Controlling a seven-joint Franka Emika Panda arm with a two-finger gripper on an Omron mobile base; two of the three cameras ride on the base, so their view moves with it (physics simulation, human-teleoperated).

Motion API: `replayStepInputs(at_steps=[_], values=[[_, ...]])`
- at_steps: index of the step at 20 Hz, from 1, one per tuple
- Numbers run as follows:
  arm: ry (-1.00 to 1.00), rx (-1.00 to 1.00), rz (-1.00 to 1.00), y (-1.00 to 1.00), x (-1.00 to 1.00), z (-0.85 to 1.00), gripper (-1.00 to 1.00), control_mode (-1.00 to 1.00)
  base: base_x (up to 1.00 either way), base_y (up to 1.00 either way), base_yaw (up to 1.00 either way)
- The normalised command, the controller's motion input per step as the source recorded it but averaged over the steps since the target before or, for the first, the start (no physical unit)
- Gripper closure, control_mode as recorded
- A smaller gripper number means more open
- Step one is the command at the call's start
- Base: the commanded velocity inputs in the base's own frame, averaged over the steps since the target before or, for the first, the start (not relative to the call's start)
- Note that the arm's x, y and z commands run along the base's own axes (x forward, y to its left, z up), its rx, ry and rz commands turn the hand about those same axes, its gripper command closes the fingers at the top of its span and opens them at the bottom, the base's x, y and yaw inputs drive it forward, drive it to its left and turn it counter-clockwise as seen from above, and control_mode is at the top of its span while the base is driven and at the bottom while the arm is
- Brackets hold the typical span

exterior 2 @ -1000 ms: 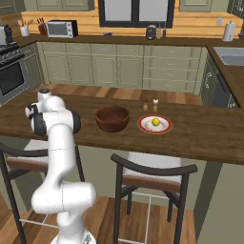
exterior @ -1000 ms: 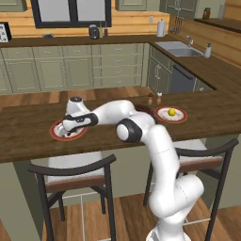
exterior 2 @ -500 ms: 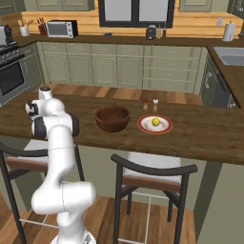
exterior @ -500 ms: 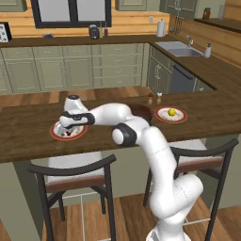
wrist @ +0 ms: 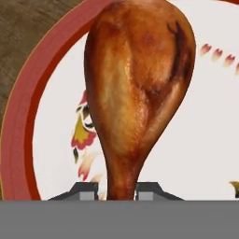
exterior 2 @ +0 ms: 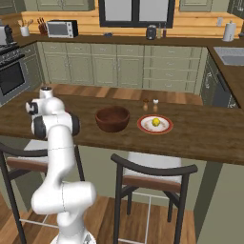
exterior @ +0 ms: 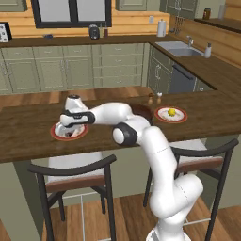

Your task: Pick the chicken drumstick and lemon from their plates and place them in the bowl. Then put the bowl in the fridge.

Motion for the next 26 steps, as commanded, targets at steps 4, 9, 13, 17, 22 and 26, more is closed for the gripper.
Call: replayStepInputs(at_steps=[4, 9, 13, 17, 22, 26], values=[[-0.02, 0.09, 0.00, -0.45, -0.36, 0.23, 1.00, -1.00, 0.00, 0.00, 0.00], [-0.11, 0.10, 0.00, -0.53, -0.95, 0.32, 1.00, -1.00, 0.00, 0.00, 0.00], [-0.04, 0.09, 0.00, -0.67, -0.88, 0.61, 1.00, -1.00, 0.00, 0.00, 0.00], [0.00, 0.02, -0.08, -0.75, -0.41, 0.92, 1.00, -1.00, 0.00, 0.00, 0.00], [0.07, 0.00, -0.15, -0.99, -0.51, 0.66, 1.00, -1.00, 0.00, 0.00, 0.00], [0.09, 0.00, -0.18, -0.99, -0.36, 0.46, 1.00, -1.00, 0.00, 0.00, 0.00]])
